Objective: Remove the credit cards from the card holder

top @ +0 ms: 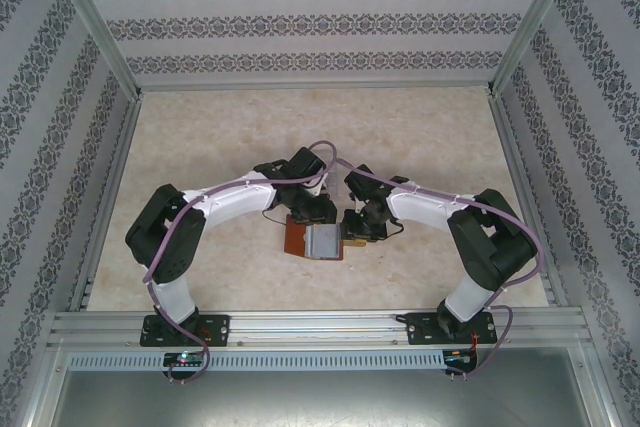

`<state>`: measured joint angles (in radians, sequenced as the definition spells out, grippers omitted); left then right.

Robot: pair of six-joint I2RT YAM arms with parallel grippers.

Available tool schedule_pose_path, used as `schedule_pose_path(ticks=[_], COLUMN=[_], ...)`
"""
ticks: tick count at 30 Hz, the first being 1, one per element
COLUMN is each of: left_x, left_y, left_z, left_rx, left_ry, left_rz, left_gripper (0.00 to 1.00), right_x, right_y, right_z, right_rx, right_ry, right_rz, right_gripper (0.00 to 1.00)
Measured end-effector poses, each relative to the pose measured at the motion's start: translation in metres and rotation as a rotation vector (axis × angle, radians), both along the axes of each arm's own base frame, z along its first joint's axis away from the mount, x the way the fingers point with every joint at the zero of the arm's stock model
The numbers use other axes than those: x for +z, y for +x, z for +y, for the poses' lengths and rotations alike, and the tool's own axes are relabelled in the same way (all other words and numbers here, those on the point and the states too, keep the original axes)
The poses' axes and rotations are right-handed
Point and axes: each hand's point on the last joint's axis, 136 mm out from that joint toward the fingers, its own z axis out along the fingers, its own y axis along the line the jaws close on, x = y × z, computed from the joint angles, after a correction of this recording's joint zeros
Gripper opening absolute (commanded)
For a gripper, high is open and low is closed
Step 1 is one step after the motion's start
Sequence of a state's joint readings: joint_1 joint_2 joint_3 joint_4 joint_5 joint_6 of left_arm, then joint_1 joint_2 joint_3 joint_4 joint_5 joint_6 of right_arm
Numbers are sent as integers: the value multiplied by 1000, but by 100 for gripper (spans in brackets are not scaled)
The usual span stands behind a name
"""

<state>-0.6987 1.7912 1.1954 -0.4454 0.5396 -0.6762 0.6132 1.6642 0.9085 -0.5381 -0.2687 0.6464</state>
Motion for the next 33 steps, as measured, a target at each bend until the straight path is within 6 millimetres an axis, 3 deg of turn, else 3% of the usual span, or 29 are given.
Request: schedule_pose_path(ticks=[16, 21, 33], left_x=[-26, -41, -42], left_y=[-13, -18, -17], left_z=[-6, 2, 23], left_rx=[21, 27, 20], left_ry=[26, 93, 272], left_rz=[93, 118, 66], left_gripper=[32, 33, 42], right_x=[0, 0, 0], right_y=[1, 1, 1], right_z=[0, 0, 0], right_rx=[-2, 1, 16], right_ry=[1, 2, 2], right_rz=[-1, -2, -6], right_gripper=[36, 37, 37])
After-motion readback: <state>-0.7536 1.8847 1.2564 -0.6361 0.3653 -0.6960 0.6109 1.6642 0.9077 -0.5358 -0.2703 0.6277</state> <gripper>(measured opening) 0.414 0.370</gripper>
